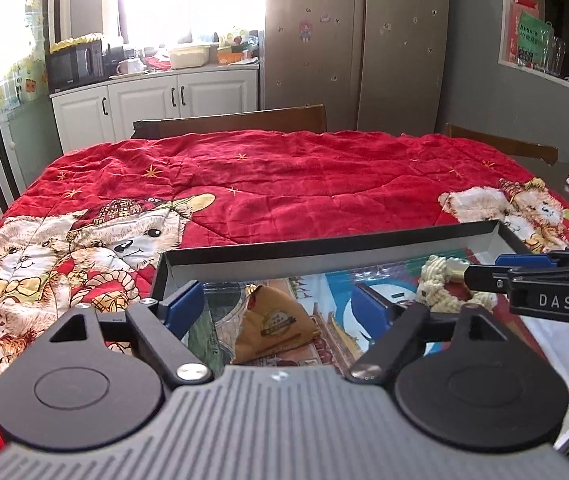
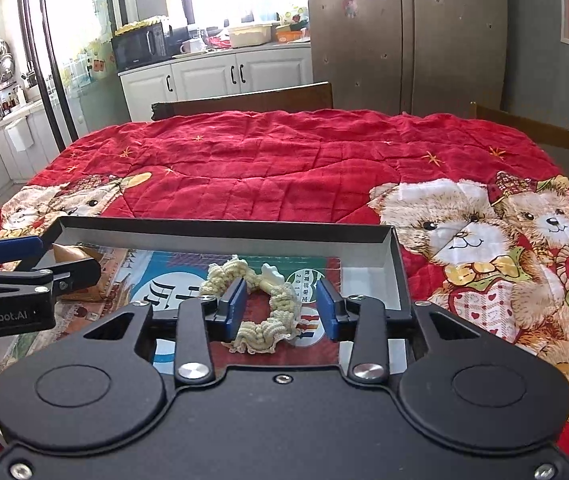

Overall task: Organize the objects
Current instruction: 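Lower both held items into the box and open both tools, then withdraw both tools from the box back toward the remaining items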

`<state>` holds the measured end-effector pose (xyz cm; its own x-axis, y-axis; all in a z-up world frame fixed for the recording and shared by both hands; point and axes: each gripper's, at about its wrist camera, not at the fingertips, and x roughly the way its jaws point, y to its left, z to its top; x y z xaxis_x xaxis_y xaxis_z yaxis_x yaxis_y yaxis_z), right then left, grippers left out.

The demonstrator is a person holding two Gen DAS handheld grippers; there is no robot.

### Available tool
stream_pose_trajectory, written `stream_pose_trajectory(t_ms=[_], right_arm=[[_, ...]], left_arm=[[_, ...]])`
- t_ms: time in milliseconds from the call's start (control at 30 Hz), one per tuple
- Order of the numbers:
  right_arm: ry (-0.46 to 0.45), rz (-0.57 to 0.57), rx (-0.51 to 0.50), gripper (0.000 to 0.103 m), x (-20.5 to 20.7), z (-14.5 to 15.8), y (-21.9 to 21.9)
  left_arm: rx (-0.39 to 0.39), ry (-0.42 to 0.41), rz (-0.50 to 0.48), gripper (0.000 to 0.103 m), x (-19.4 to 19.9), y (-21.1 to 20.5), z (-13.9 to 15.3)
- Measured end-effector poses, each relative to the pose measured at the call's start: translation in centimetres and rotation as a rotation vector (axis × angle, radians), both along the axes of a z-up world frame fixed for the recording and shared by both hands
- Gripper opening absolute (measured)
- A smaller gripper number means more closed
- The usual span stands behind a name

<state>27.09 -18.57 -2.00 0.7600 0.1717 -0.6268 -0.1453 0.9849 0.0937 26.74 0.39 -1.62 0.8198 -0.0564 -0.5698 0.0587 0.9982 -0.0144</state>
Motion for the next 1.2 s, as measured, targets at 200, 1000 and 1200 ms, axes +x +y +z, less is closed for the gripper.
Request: stream_pose_trajectory(t_ms=[200,1000,1200], right_arm=[[-0.025,0.018,-0.007,0.041,-1.6,1.3,0.2],[-0.082,0.081,-0.042,0.046,-8.4,5.0,0.6],[-0.098,0.089,-0.033,0.046,-10.2,5.8,0.2]], left_arm=[[-0.004,-0.025,0.001,0.096,-1.1,0.0,0.9],[-0.001,-0.099,0.006,0.103,-6.1,-0.1,4.5],[0.005,-0.124,-0.010,0.103,-7.9,-0.4,5.6]])
